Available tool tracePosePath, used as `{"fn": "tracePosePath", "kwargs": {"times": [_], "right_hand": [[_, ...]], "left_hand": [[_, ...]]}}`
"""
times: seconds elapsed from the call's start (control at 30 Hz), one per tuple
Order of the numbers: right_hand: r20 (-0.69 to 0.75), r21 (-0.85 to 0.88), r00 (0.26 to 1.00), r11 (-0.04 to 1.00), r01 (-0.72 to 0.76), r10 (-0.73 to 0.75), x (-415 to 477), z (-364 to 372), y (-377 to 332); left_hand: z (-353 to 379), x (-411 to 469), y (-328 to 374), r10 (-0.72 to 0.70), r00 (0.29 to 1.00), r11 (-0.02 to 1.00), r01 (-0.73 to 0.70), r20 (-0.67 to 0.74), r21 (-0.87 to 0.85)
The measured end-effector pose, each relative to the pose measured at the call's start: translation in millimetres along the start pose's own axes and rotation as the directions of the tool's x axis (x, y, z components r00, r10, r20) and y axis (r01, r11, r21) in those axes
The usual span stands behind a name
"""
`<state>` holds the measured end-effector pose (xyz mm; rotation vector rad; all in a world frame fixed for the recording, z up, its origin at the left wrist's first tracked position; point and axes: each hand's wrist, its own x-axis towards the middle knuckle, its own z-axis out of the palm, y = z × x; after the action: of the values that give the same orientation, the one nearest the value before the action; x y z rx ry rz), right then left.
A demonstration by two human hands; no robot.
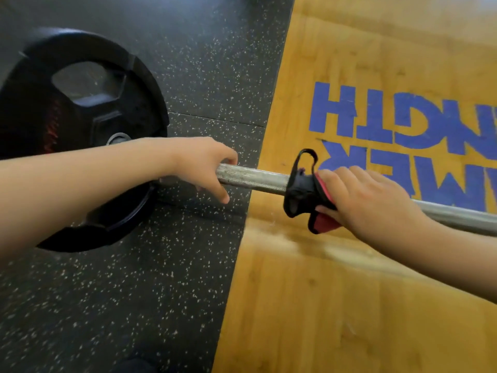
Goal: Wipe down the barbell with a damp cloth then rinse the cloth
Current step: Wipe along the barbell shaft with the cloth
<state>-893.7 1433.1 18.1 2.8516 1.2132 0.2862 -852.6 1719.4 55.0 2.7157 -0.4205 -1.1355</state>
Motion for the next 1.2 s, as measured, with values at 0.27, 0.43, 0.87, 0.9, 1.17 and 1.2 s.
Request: {"fn": "tracePosePath", "kwargs": {"times": [0.27, 0.43, 0.87, 0.9, 1.17, 1.2], "right_hand": [[0.022, -0.069, 0.999, 0.997, -0.042, 0.043, -6.2, 1.1, -2.8], [-0.095, -0.102, 0.995, 0.994, 0.029, -0.039, 44.2, 9.0, -49.1], [-0.150, -0.073, 0.983, 0.993, 0.096, -0.107, 90.9, 16.7, -77.1], [-0.155, -0.094, 0.983, 0.992, 0.085, -0.099, 84.0, 17.0, -71.0], [-0.049, -0.015, 0.999, 1.000, 0.014, -0.015, -2.6, 6.8, -0.5], [-0.046, -0.015, 0.999, 1.000, 0.006, -0.007, -4.3, 6.4, 0.9]], "left_hand": [[9.6, -1.7, 3.1, 0.041, 0.994, 0.991, -0.029, -0.097, 0.129], [55.9, -8.9, -2.4, 0.185, 0.720, 0.925, 0.102, -0.669, 0.365], [44.6, -22.6, -3.3, 0.160, 0.830, 0.968, -0.025, -0.535, 0.250], [38.7, -19.3, -2.6, 0.142, 0.870, 0.947, 0.020, -0.473, 0.320], [-0.7, -6.3, 2.5, -0.036, 0.991, 0.862, 0.095, -0.126, 0.498], [2.4, -5.0, 3.3, -0.028, 0.987, 0.870, 0.101, -0.155, 0.483]]}}
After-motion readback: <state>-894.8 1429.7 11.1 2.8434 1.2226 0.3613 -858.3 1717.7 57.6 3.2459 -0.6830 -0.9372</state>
